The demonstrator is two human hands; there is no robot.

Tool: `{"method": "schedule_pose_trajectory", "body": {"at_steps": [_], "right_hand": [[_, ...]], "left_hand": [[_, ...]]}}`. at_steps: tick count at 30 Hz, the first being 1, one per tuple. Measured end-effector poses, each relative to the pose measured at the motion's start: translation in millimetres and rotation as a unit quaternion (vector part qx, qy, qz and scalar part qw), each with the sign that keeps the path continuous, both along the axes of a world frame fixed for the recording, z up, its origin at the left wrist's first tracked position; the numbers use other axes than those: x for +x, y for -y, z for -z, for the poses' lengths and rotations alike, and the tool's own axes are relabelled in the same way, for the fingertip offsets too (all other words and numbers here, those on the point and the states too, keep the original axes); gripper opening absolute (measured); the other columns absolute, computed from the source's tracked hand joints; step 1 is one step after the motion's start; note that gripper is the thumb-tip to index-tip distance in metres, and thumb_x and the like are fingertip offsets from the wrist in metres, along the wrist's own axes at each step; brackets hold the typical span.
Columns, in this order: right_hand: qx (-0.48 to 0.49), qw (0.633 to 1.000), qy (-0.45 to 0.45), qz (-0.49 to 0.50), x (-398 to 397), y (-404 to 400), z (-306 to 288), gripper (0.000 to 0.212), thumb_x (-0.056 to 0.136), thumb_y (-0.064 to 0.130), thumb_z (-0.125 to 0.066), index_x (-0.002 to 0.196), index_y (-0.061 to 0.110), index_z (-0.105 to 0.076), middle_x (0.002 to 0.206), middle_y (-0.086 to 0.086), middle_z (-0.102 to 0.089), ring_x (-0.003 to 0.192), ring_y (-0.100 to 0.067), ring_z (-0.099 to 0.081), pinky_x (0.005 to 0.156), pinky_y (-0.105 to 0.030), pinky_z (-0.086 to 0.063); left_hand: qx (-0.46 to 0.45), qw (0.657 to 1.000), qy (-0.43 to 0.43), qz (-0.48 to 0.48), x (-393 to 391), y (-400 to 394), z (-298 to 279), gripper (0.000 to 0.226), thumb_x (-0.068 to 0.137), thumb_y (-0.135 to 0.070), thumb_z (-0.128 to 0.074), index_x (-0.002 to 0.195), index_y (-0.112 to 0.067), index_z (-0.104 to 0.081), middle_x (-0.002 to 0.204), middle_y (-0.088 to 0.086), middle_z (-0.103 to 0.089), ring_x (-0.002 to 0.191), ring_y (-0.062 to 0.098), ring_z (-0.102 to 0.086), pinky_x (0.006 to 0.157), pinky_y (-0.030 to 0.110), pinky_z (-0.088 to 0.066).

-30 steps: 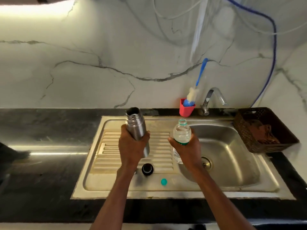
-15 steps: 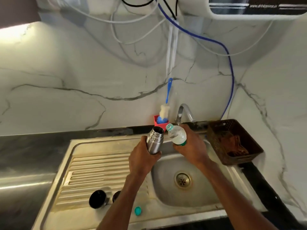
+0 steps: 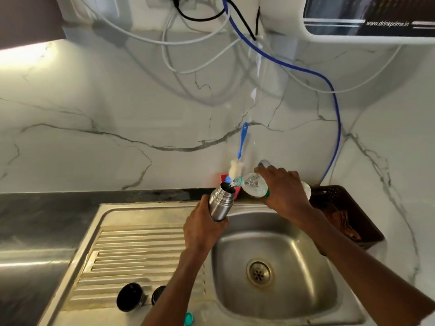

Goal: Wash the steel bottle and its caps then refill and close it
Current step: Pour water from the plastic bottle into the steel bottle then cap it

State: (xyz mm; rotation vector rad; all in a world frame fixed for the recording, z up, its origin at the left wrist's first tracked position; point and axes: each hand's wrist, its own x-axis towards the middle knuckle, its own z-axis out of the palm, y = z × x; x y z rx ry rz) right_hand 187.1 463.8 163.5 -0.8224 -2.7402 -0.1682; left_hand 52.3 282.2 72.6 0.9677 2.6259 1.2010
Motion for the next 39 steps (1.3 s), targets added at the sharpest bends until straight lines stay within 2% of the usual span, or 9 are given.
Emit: {"method": "schedule_pose_trajectory", "body": {"at_steps": [3,7,11,18,25,31,36,39], "right_hand": [[0.015,1.0,-0.001,-0.01,-1,-8,-3,0.082,0.072,0.049,-0.086,0.141,0.032,-0.044,0.133,0.003,-0.059,0.113,-0.024,-0.061,0.094,-0.043,-0.041],[0.028,1.0,-0.007,-0.013,2,-15,-7,0.079,0.071,0.046,-0.087,0.138,0.031,-0.047,0.128,0.003,-0.061,0.113,-0.025,-0.061,0.095,-0.044,-0.041],[0.033,0.999,-0.006,-0.007,5,-23,-10,0.08,0.07,0.041,-0.088,0.139,0.033,-0.048,0.125,0.005,-0.062,0.113,-0.024,-0.06,0.096,-0.043,-0.039],[0.04,0.999,0.0,0.003,7,-32,-13,0.082,0.069,0.037,-0.089,0.139,0.033,-0.047,0.123,0.005,-0.061,0.113,-0.023,-0.059,0.097,-0.045,-0.039],[0.047,0.999,-0.006,-0.004,11,-38,-11,0.083,0.067,0.033,-0.091,0.138,0.03,-0.049,0.122,0.002,-0.062,0.113,-0.025,-0.06,0.096,-0.047,-0.04],[0.055,0.998,-0.008,-0.007,12,-39,-14,0.084,0.066,0.033,-0.092,0.138,0.03,-0.049,0.122,0.003,-0.061,0.114,-0.024,-0.058,0.098,-0.047,-0.039],[0.065,0.998,-0.007,-0.01,13,-38,-15,0.086,0.063,0.027,-0.093,0.137,0.03,-0.05,0.12,0.003,-0.06,0.113,-0.025,-0.058,0.097,-0.049,-0.037],[0.071,0.997,-0.007,-0.009,13,-37,-14,0.087,0.06,0.023,-0.093,0.135,0.032,-0.051,0.117,0.004,-0.06,0.11,-0.024,-0.059,0.095,-0.048,-0.037]], "left_hand": [[0.001,1.0,0.001,0.001,-1,-2,1,0.059,0.071,-0.041,-0.087,0.118,-0.035,-0.052,0.103,-0.011,-0.071,0.077,0.012,-0.062,0.067,0.026,-0.045],[0.0,1.0,0.004,0.004,0,-3,3,0.06,0.072,-0.04,-0.088,0.12,-0.034,-0.053,0.105,-0.011,-0.071,0.078,0.01,-0.06,0.066,0.025,-0.043],[-0.002,1.0,0.006,0.006,1,-7,6,0.063,0.071,-0.041,-0.09,0.122,-0.035,-0.053,0.108,-0.011,-0.072,0.081,0.01,-0.063,0.07,0.027,-0.049],[-0.007,1.0,0.015,0.0,8,-13,11,0.06,0.072,-0.041,-0.089,0.12,-0.036,-0.053,0.108,-0.011,-0.072,0.082,0.01,-0.064,0.068,0.026,-0.047],[-0.015,1.0,0.016,0.001,11,-19,18,0.067,0.071,-0.043,-0.091,0.124,-0.036,-0.051,0.113,-0.009,-0.073,0.087,0.011,-0.067,0.076,0.032,-0.059],[-0.014,1.0,0.02,-0.001,12,-20,18,0.069,0.072,-0.04,-0.092,0.128,-0.033,-0.052,0.117,-0.007,-0.073,0.089,0.011,-0.066,0.076,0.029,-0.057],[-0.01,1.0,0.027,-0.006,13,-19,15,0.064,0.072,-0.04,-0.092,0.123,-0.034,-0.053,0.112,-0.009,-0.072,0.085,0.01,-0.064,0.071,0.026,-0.051],[-0.005,1.0,0.026,-0.007,13,-19,14,0.061,0.07,-0.041,-0.091,0.118,-0.035,-0.053,0.108,-0.01,-0.072,0.084,0.011,-0.066,0.071,0.03,-0.054]]}}
